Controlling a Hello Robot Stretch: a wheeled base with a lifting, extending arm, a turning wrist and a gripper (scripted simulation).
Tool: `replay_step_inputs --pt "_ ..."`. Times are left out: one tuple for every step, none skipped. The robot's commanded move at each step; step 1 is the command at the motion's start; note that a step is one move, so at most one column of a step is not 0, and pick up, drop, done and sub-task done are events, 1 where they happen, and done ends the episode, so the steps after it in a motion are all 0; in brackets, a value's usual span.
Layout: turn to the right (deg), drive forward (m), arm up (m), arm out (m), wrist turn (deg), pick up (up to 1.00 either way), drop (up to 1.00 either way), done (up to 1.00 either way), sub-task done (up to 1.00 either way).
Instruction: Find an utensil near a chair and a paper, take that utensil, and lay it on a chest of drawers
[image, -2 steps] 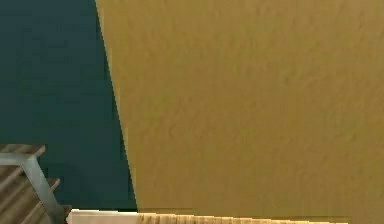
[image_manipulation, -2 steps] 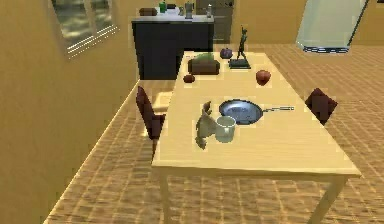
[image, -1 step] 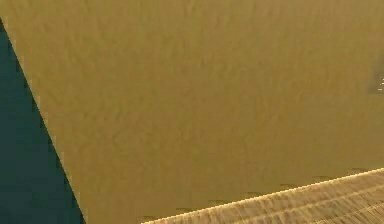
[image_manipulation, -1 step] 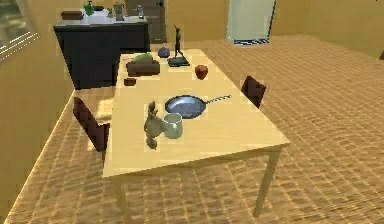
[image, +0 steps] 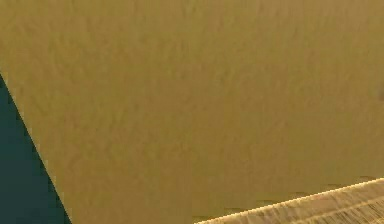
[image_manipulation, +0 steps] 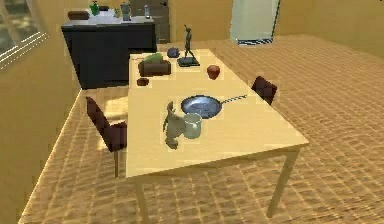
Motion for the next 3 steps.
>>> replay_step_inputs --pt "45.0 0.0 0.0 0.0 0.0 0.0 0.0 0.0 0.0" --pt "-36.0 0.0 0.0 0.0 0.0 0.0 0.0 0.0 0.0" --pt "45.0 0.0 0.0 0.0 0.0 0.0 0.0 0.0 0.0"
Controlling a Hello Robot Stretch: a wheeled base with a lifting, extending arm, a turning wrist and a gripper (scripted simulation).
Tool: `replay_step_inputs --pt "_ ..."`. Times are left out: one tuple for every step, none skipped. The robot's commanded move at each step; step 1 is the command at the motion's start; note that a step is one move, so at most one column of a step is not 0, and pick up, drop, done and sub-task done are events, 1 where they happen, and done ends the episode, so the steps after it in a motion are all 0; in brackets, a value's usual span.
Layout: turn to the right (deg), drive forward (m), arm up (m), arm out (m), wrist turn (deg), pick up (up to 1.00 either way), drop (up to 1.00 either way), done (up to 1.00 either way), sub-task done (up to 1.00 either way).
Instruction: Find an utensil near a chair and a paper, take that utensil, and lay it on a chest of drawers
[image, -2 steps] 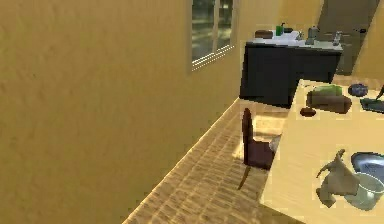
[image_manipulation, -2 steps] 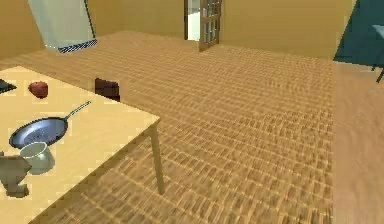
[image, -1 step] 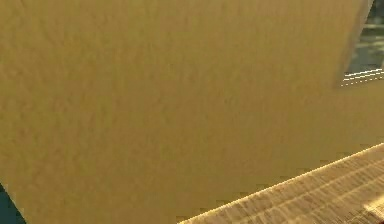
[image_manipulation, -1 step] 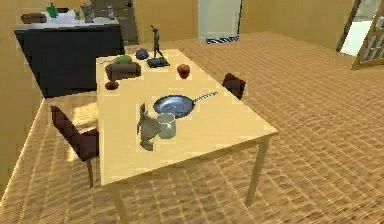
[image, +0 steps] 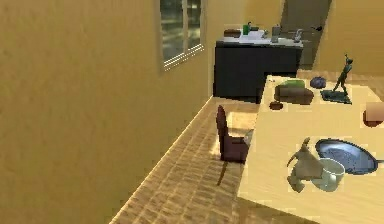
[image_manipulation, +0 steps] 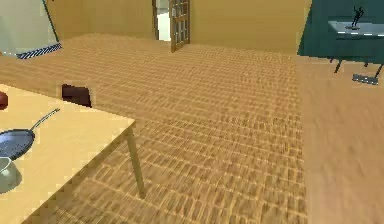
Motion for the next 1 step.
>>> replay_step_inputs --pt "42.0 0.0 0.0 0.0 0.0 0.0 0.0 0.0 0.0"
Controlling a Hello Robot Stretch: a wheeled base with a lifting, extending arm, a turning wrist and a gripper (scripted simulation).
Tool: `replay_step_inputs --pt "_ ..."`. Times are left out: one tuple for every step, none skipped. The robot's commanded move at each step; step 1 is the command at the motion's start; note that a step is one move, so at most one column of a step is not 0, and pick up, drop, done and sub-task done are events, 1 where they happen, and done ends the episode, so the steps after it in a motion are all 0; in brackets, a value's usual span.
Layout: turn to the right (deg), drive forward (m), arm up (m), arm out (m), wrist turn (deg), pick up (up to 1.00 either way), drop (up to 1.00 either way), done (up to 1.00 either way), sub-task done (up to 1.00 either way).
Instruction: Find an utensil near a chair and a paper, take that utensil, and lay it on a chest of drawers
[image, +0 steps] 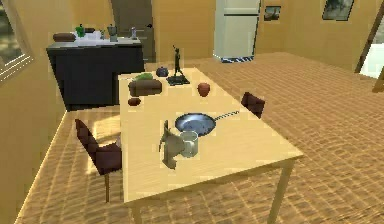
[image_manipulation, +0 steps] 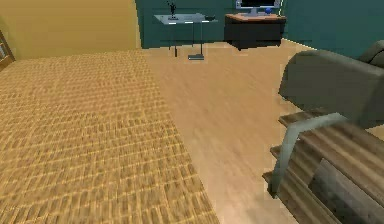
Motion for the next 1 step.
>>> replay_step_inputs --pt "0.0 0.4 0.0 0.0 0.0 0.0 0.0 0.0 0.0"
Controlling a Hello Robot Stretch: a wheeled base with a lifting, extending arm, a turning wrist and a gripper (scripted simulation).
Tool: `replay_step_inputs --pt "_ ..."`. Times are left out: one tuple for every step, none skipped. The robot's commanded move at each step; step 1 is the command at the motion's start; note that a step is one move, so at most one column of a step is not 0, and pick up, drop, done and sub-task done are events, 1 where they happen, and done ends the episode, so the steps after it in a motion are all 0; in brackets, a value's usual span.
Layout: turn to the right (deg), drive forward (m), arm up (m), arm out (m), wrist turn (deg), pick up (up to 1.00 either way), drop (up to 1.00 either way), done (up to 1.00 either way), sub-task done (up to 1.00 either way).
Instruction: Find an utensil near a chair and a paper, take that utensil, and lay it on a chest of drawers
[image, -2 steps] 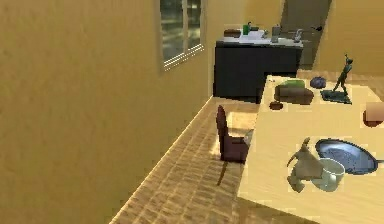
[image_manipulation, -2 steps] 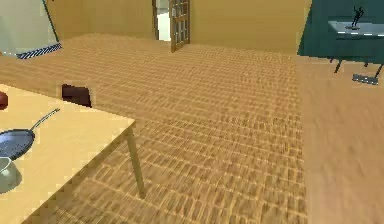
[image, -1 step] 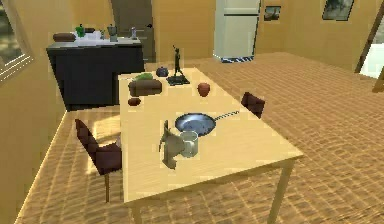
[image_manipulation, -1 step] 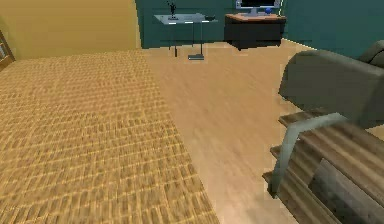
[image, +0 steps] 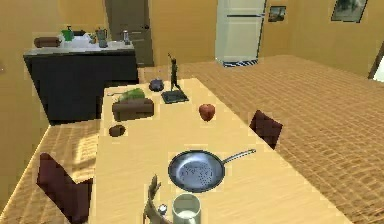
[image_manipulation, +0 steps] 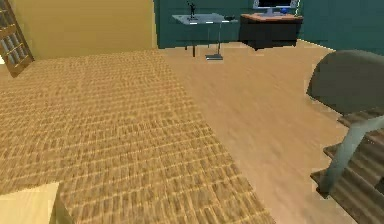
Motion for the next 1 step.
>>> replay_step_inputs --pt "-45.0 0.0 0.0 0.0 0.0 0.0 0.0 0.0 0.0"
